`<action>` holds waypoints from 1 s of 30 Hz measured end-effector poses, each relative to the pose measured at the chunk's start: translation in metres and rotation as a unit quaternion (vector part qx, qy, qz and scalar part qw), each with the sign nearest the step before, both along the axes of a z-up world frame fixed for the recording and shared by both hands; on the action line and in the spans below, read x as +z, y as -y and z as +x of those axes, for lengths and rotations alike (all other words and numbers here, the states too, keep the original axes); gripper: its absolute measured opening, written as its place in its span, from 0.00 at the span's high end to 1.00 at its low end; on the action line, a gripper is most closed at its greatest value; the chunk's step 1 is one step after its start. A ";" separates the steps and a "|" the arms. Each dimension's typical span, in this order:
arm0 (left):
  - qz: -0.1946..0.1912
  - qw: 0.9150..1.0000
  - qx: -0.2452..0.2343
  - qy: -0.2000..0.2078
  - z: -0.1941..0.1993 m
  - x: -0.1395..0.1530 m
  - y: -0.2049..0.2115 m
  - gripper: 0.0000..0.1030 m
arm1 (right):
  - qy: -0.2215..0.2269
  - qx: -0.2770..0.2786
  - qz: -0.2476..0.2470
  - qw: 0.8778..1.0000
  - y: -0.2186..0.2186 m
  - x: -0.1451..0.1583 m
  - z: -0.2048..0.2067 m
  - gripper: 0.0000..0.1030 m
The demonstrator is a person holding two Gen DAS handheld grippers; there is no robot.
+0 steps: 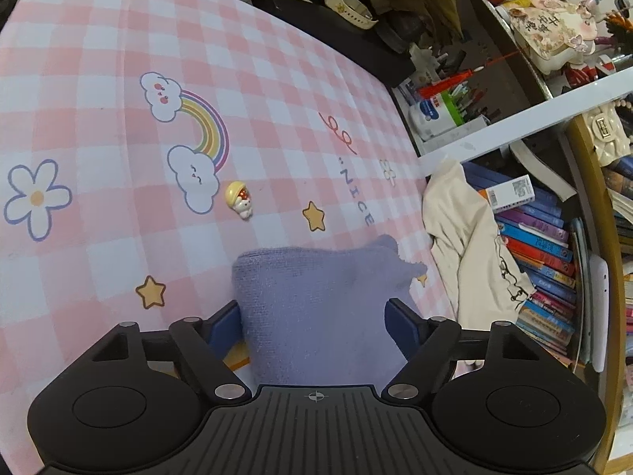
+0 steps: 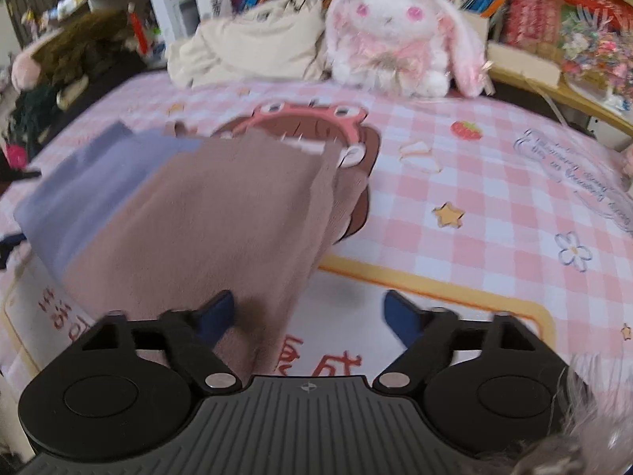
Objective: Fold clothes
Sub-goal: 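Grip the lavender side with the left tool while the right tool grips the mauve side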
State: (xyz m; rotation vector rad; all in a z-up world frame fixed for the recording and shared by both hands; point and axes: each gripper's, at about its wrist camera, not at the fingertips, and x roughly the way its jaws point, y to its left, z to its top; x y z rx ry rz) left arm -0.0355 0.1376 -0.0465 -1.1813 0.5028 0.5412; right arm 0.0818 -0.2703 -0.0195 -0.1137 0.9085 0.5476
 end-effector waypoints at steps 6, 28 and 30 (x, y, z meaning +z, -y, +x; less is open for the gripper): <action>0.013 0.999 -0.023 -0.018 0.002 0.000 0.000 0.59 | -0.025 0.010 0.021 0.999 -0.008 -0.008 0.003 0.57; 0.049 0.991 -0.121 0.016 0.019 0.003 0.008 0.71 | -0.030 0.000 0.017 0.999 -0.013 -0.006 0.001 0.59; 0.037 0.992 -0.121 0.008 0.022 -0.004 0.005 0.70 | -0.030 0.000 0.017 0.999 -0.013 -0.006 0.001 0.59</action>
